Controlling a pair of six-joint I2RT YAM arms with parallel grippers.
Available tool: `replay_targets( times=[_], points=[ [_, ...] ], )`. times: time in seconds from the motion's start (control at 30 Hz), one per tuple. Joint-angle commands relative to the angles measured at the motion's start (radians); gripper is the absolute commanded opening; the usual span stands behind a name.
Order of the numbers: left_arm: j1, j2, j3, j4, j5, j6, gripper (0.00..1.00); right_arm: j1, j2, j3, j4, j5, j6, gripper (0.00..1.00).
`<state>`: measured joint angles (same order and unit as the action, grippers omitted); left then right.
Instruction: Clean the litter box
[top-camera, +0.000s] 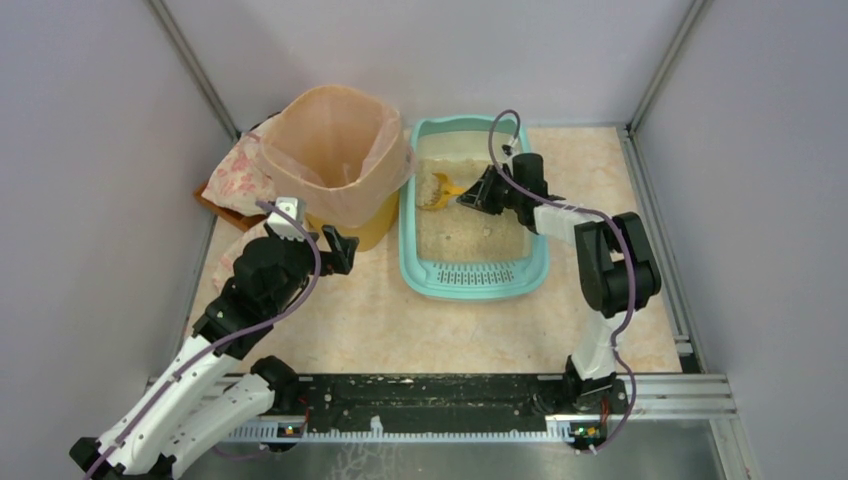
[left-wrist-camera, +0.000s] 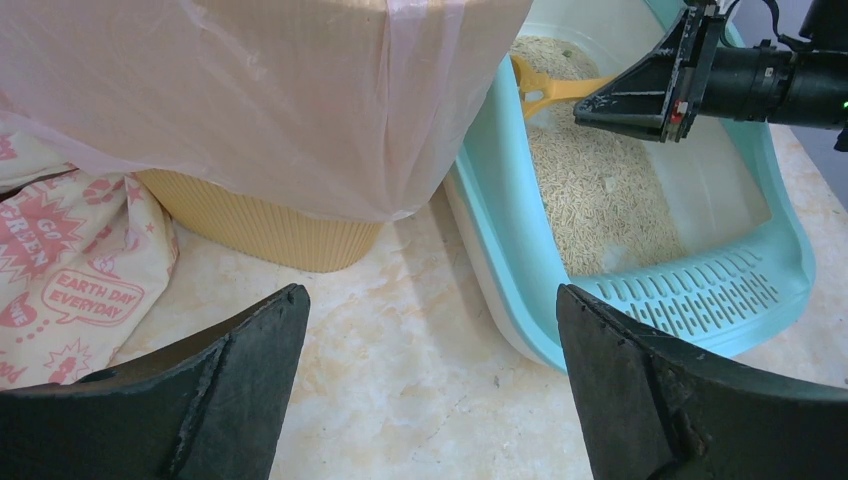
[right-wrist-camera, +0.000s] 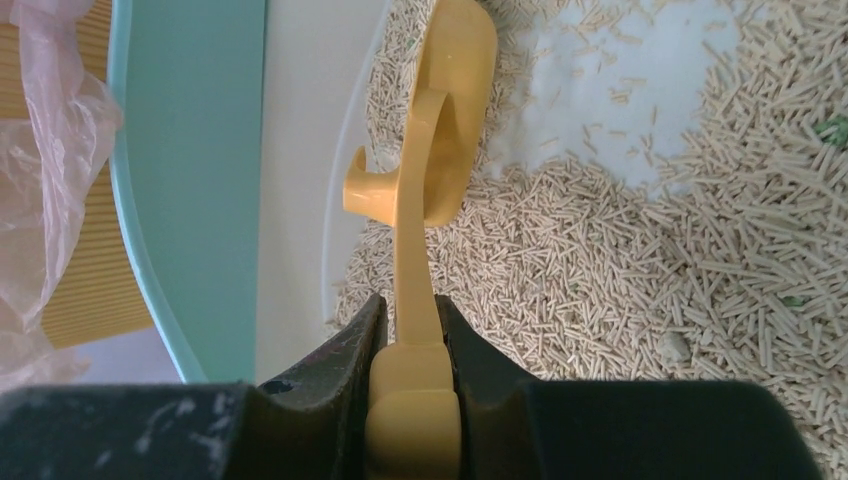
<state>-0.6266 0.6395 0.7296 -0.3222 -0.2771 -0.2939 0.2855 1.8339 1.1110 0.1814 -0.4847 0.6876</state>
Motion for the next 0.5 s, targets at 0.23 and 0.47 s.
replay_targets(
  times=[0.23,0.47],
  points=[
    [0.0,-0.016,0.02,0.001,-0.003,0.007,0.99,0.002,-0.052,-0.113,0.283,-0.189,0.166,0.0],
    [0.001,-0.02,0.019,0.003,0.008,0.006,0.99,-0.007,-0.151,-0.138,0.237,-0.158,0.143,0.0]
  ],
)
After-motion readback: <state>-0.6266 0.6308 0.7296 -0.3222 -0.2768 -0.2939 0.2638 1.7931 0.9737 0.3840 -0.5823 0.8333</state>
